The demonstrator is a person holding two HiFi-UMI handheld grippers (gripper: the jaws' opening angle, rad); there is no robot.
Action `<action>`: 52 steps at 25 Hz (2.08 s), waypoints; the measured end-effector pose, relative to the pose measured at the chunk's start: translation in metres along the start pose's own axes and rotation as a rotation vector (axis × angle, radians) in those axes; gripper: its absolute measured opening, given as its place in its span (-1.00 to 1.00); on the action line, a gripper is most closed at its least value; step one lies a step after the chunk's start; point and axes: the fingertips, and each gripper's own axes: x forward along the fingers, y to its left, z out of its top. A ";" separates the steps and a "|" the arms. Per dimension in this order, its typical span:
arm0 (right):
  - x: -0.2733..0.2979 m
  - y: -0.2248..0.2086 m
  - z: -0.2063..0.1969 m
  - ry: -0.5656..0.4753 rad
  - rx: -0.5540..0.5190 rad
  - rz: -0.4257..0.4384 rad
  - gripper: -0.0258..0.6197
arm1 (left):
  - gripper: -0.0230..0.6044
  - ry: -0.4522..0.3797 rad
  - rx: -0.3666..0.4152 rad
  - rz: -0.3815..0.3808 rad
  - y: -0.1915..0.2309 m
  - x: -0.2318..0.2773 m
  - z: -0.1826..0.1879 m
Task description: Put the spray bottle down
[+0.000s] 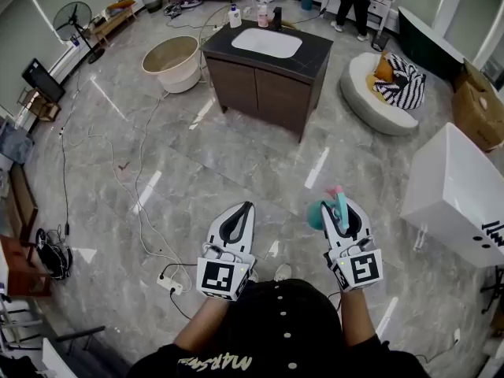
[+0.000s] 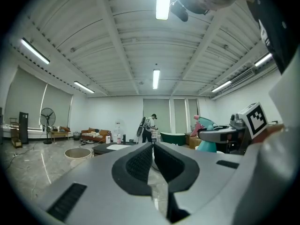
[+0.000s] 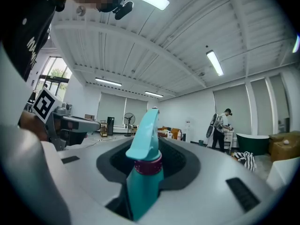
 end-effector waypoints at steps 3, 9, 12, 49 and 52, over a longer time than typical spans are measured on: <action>0.001 -0.008 -0.002 0.001 -0.001 0.014 -0.53 | -0.86 0.002 -0.001 0.017 -0.004 0.005 -0.001; 0.009 -0.024 -0.015 0.014 -0.004 0.042 -0.53 | -0.86 0.008 -0.006 0.051 -0.008 0.016 -0.005; 0.018 -0.032 -0.016 0.012 0.006 0.044 -0.53 | -0.86 0.022 -0.006 0.055 -0.005 0.024 -0.008; 0.309 -0.178 -0.042 0.051 -0.010 -0.125 -0.53 | -0.86 0.014 0.010 0.011 0.222 0.305 -0.010; 0.323 -0.192 -0.047 0.060 -0.008 -0.136 -0.53 | -0.86 0.026 0.007 0.010 0.230 0.325 -0.015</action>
